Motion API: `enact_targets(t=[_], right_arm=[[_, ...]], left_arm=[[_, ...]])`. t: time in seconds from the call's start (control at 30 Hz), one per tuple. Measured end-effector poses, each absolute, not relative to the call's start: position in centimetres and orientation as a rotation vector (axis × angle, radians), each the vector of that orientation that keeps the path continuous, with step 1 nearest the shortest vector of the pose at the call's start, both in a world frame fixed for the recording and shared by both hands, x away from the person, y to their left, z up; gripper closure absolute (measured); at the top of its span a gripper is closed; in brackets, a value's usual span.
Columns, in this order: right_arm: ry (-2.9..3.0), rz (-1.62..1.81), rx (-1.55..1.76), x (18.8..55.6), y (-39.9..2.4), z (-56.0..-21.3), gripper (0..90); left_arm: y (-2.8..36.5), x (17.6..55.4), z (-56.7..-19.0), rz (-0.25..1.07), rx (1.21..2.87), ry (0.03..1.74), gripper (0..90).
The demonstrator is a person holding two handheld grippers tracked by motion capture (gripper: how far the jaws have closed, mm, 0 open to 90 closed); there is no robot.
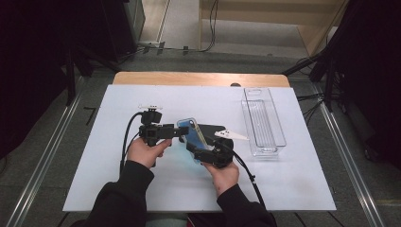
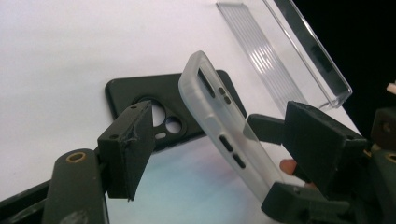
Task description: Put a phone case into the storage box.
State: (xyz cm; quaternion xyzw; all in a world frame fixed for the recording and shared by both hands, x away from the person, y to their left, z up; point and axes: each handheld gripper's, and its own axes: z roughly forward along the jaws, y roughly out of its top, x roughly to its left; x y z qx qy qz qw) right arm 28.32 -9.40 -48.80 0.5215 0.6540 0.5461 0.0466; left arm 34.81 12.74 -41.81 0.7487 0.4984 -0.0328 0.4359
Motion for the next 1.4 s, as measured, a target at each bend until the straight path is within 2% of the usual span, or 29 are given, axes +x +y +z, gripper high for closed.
enact_targets(t=[0.27,0.3,0.33,0.43,0.47,0.5,0.93,1.4], right_arm=[[1.971,1.681,1.580,28.1,-9.1,-48.7,15.3],[1.964,1.688,1.561,28.0,-9.1,-48.7,15.3],[1.964,1.688,1.561,28.0,-9.1,-48.7,15.3],[1.954,1.696,1.554,27.9,-9.0,-48.6,15.3],[1.945,1.698,1.549,27.8,-9.0,-48.5,15.3],[1.930,1.715,1.550,27.7,-8.9,-48.4,15.3],[1.930,1.690,1.497,27.7,-8.3,-48.7,15.2],[1.927,1.677,1.441,27.8,-8.0,-48.8,14.7]], left_arm=[[11.8,35.7,-41.7,-0.083,1.834,1.282,33.5],[11.6,35.7,-41.6,-0.093,1.836,1.295,39.7],[11.5,35.7,-41.6,-0.093,1.834,1.298,39.7],[11.5,35.8,-41.5,-0.093,1.808,1.307,58.1],[11.5,35.7,-41.5,-0.092,1.800,1.314,58.1],[11.8,35.6,-41.5,-0.086,1.787,1.318,70.2],[12.5,35.7,-41.7,-0.205,1.686,1.345,79.3],[13.0,35.7,-41.7,-0.260,1.629,1.342,81.1]])
